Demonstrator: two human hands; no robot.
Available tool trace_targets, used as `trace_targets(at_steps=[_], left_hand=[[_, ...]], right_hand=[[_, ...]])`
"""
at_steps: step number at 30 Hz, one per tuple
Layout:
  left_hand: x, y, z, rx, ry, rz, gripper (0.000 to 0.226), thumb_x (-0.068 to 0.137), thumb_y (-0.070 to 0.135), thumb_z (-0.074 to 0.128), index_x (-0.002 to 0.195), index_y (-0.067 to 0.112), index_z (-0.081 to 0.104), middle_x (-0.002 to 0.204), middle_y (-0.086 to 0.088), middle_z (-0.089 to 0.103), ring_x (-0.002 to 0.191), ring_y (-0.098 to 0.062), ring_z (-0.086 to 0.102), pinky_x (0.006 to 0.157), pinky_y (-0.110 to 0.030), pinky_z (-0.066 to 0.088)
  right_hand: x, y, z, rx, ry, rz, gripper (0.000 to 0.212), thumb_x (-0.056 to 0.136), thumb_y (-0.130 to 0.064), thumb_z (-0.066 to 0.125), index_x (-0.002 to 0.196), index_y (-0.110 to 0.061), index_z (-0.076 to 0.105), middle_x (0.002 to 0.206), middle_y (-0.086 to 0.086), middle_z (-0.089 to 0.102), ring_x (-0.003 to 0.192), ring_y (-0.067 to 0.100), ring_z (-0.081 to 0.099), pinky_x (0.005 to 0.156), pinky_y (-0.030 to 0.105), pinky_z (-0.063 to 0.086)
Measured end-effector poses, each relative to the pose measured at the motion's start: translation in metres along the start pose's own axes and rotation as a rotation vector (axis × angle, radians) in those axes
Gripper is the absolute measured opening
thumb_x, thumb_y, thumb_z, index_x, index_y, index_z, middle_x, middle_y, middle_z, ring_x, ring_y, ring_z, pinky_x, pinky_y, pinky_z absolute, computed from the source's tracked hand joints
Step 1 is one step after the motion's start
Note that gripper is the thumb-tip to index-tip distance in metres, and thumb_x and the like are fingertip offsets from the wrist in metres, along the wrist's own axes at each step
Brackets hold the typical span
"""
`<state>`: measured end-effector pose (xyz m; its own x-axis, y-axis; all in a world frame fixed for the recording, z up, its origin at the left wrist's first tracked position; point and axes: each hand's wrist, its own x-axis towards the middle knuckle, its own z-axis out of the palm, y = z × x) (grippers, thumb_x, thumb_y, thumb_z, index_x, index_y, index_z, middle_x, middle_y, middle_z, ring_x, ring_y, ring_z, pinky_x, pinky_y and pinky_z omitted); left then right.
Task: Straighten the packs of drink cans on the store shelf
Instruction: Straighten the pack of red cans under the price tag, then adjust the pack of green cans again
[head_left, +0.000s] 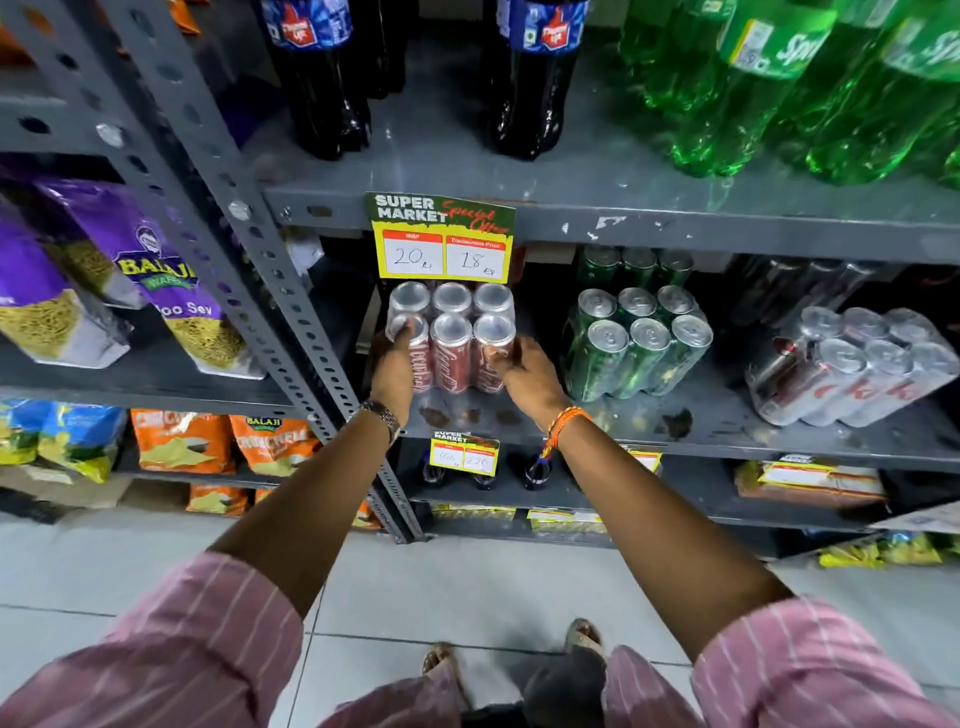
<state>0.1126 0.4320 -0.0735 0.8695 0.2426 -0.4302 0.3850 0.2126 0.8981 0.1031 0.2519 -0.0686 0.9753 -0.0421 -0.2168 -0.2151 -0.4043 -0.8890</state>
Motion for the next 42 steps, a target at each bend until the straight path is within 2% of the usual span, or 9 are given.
trace_targets(at_steps=[4, 8, 14, 18, 23, 33, 36, 39, 42], left_hand=[[-0.005, -0.028, -0.010, 0.301, 0.052, 0.067, 0.075, 0.093, 0.062, 0.048, 0.156, 0.023, 0.036, 0.155, -0.012, 0.049, 0.141, -0.035, 0.047, 0.119, -0.041, 0.033], [-0.002, -0.038, -0.017, 0.426, 0.063, 0.176, 0.072, 0.102, 0.048, 0.043, 0.163, 0.025, 0.012, 0.157, -0.013, 0.046, 0.139, -0.035, 0.049, 0.103, -0.029, 0.035], [-0.012, -0.046, -0.028, 0.449, 0.014, 0.303, 0.061, 0.104, 0.037, 0.042, 0.158, 0.013, 0.028, 0.147, -0.012, 0.056, 0.132, -0.027, 0.055, 0.107, -0.028, 0.039], [-0.025, -0.055, -0.032, 0.386, 0.000, 0.390, 0.057, 0.102, 0.036, 0.043, 0.152, 0.010, 0.037, 0.140, -0.001, 0.055, 0.127, -0.015, 0.050, 0.106, -0.025, 0.036], [-0.031, -0.057, -0.035, 0.341, -0.023, 0.408, 0.051, 0.105, 0.025, 0.045, 0.150, 0.003, 0.039, 0.149, -0.014, 0.053, 0.136, -0.025, 0.051, 0.114, -0.034, 0.040], [-0.037, -0.055, -0.038, 0.339, -0.032, 0.362, 0.048, 0.105, 0.027, 0.043, 0.148, 0.007, 0.041, 0.147, -0.009, 0.054, 0.124, -0.010, 0.049, 0.104, -0.024, 0.037], [-0.040, -0.051, -0.039, 0.373, -0.041, 0.331, 0.048, 0.104, 0.027, 0.045, 0.148, 0.008, 0.040, 0.148, -0.010, 0.054, 0.128, -0.014, 0.051, 0.108, -0.028, 0.039], [-0.051, -0.051, -0.029, 0.436, 0.086, 0.259, 0.048, 0.099, 0.019, 0.055, 0.142, 0.004, 0.045, 0.142, -0.015, 0.058, 0.130, -0.030, 0.056, 0.112, -0.044, 0.045], [-0.086, -0.061, -0.007, 0.311, 0.237, 0.193, 0.050, 0.086, 0.019, 0.067, 0.130, 0.000, 0.051, 0.134, -0.017, 0.059, 0.126, -0.036, 0.057, 0.108, -0.051, 0.045]], right_hand=[[0.000, 0.004, 0.003, -0.040, -0.050, 0.004, 0.044, 0.097, -0.034, 0.055, 0.136, -0.014, 0.048, 0.140, 0.009, 0.059, 0.130, 0.028, 0.055, 0.111, 0.043, 0.043], [-0.003, 0.003, 0.005, -0.063, -0.063, 0.020, 0.046, 0.098, -0.039, 0.052, 0.135, -0.014, 0.043, 0.142, 0.010, 0.058, 0.130, 0.030, 0.055, 0.103, 0.035, 0.043], [-0.016, 0.013, 0.006, -0.146, -0.031, -0.032, 0.043, 0.099, -0.032, 0.052, 0.132, -0.005, 0.043, 0.140, 0.017, 0.057, 0.130, 0.035, 0.054, 0.107, 0.045, 0.044], [-0.027, 0.022, 0.009, -0.192, 0.007, -0.062, 0.041, 0.100, -0.036, 0.051, 0.126, -0.006, 0.045, 0.134, 0.018, 0.060, 0.123, 0.036, 0.058, 0.094, 0.038, 0.047], [-0.034, 0.027, 0.012, -0.190, 0.025, -0.069, 0.035, 0.101, -0.035, 0.050, 0.122, -0.007, 0.045, 0.129, 0.017, 0.062, 0.119, 0.036, 0.060, 0.083, 0.030, 0.036], [-0.041, 0.027, 0.016, -0.140, 0.031, -0.073, 0.035, 0.099, -0.029, 0.052, 0.127, -0.009, 0.045, 0.131, 0.015, 0.061, 0.121, 0.035, 0.058, 0.093, 0.035, 0.044], [-0.041, 0.026, 0.014, -0.138, 0.011, -0.061, 0.037, 0.099, -0.030, 0.052, 0.129, -0.010, 0.045, 0.133, 0.014, 0.059, 0.124, 0.034, 0.057, 0.097, 0.036, 0.044], [-0.045, 0.026, 0.006, -0.081, -0.002, -0.039, 0.047, 0.098, -0.040, 0.054, 0.135, -0.013, 0.045, 0.134, 0.008, 0.061, 0.122, 0.026, 0.058, 0.104, 0.041, 0.047], [-0.052, 0.036, -0.018, 0.181, 0.263, -0.140, 0.035, 0.097, -0.027, 0.059, 0.127, -0.008, 0.057, 0.113, 0.000, 0.065, 0.101, 0.009, 0.061, 0.095, 0.023, 0.049]])
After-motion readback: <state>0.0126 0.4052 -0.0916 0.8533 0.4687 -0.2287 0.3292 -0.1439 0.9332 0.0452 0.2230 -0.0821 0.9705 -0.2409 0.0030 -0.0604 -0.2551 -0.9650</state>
